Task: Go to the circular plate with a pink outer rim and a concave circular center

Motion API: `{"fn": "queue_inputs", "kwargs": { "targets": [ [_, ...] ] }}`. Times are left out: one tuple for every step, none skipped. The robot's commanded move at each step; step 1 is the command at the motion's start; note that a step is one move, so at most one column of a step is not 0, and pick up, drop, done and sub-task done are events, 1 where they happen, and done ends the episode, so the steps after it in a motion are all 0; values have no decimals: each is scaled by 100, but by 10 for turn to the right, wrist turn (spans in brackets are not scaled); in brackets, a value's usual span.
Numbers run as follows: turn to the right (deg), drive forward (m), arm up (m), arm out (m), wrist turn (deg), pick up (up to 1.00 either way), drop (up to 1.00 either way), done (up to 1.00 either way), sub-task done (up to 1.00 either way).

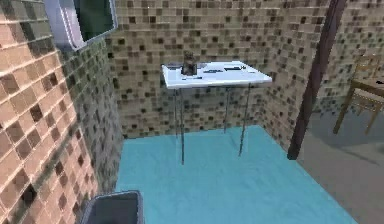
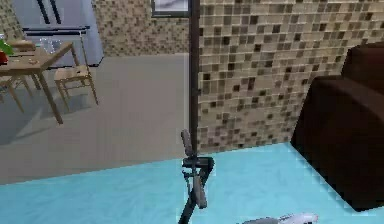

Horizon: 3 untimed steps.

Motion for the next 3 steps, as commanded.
{"fn": "queue_inputs", "kwargs": {
  "targets": [
    [0, 100, 0, 0, 0, 0, 0, 0, 0],
    [60, 0, 0, 0, 0, 0, 0, 0, 0],
    [0, 20, 0, 0, 0, 0, 0, 0, 0]
  ]
}}
